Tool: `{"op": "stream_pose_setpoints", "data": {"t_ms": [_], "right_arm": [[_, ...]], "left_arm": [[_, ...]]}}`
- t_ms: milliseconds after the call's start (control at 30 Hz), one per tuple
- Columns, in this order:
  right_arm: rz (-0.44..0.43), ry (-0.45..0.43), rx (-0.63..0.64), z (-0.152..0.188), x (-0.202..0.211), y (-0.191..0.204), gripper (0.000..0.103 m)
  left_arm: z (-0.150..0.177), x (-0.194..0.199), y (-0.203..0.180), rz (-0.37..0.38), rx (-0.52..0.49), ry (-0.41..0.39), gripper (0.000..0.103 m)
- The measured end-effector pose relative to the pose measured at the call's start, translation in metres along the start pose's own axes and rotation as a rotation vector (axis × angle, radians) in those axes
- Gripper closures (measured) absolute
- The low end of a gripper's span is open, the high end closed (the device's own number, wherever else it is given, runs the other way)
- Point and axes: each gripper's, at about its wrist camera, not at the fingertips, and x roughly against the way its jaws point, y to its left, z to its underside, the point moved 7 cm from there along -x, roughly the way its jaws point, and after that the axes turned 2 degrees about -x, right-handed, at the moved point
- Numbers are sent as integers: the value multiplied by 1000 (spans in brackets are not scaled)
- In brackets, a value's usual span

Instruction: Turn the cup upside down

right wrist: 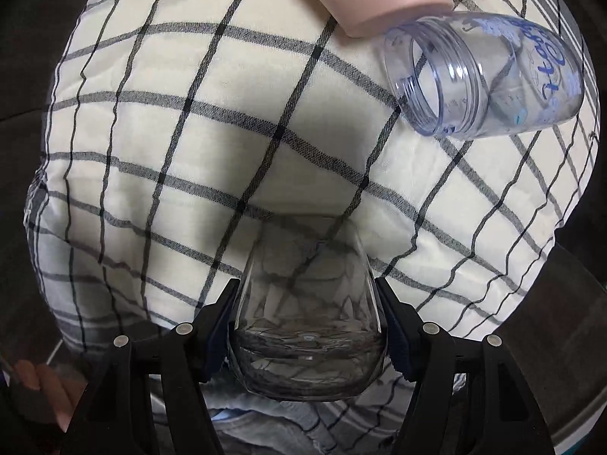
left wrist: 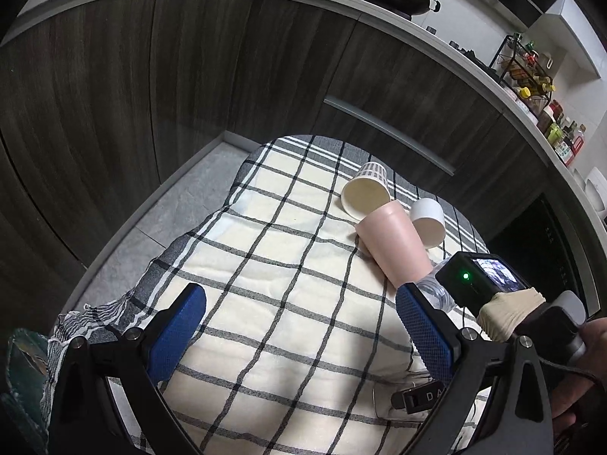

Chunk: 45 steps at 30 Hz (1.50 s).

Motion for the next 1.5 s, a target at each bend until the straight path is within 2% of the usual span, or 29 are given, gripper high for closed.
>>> {"op": "stream_pose_setpoints", "data": {"t_ms": [67,133,167,367,500,700,800,900,1033,1233,1500], "right_arm": [[9,-9,1,0,-3,-6,35],[31,-30,-7,5,-1,-8,24],[31,-43,-9,6,1,-8,23],[15,-212,-7,22,32,-7,20],[-30,-381,-12,44,55,-4,20],[-33,-632,-68,81,67,-15,20],[-19,-756,-99,99,74,-18,20],[34,-894,-147,120,80,-18,18],[41,-1010,-211,144,82,-19,11],[68,-1126,-293,169,79,-29,11],[132,-1266,-343,199,88,-38,6]], "left_arm": [[0,2,0,0,-3,-3,1],[0,5,0,1,-6,-4,1],[0,6,0,-2,-6,-6,1],[1,28,-5,-20,-40,-43,1],[8,44,-10,-29,-66,-59,0],[26,60,-20,-54,-147,-80,0],[35,66,-26,-50,-177,-87,0],[42,72,-28,-53,-193,-94,0],[46,82,-27,-88,-230,-121,0],[61,89,-31,-117,-289,-140,0],[75,92,-38,-106,-319,-151,0]]}}
